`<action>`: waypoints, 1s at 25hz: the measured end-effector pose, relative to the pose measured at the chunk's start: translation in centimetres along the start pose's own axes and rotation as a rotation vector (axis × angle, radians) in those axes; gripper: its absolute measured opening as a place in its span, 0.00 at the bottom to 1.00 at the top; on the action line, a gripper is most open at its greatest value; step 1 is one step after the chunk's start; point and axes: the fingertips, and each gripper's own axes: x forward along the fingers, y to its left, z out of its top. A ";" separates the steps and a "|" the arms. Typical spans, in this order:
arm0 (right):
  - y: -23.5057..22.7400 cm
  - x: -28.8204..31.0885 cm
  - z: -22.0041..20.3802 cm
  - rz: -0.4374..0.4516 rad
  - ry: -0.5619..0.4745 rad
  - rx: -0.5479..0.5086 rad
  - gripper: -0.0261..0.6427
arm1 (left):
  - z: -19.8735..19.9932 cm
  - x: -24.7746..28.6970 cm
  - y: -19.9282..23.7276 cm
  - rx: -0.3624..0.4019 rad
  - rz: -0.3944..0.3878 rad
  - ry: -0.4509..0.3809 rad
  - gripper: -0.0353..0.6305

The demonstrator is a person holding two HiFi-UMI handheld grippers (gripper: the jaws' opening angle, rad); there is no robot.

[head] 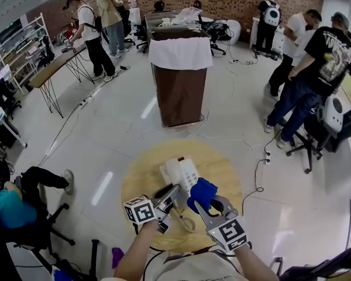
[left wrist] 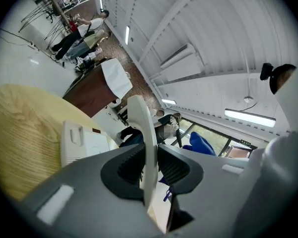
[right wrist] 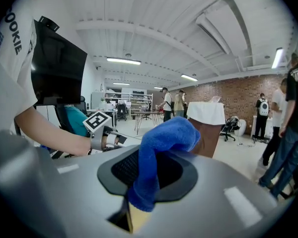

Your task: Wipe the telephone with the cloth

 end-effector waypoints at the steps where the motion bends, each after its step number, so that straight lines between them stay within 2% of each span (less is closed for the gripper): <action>1: -0.1 -0.1 0.6 0.001 -0.011 -0.005 0.14 | 0.3 -0.1 -0.8 0.012 -0.010 -0.007 0.17; 13: 0.5 -1.2 10.4 0.036 -0.191 -0.075 0.14 | 1.6 -1.6 -7.4 0.127 -0.064 -0.031 0.17; 19: -0.3 0.2 15.8 -0.002 -0.279 -0.148 0.14 | 1.5 -2.2 -8.8 0.168 -0.078 -0.012 0.17; 25: -0.3 1.7 17.1 -0.021 -0.310 -0.157 0.14 | 0.6 -2.3 -9.7 0.192 -0.099 0.003 0.17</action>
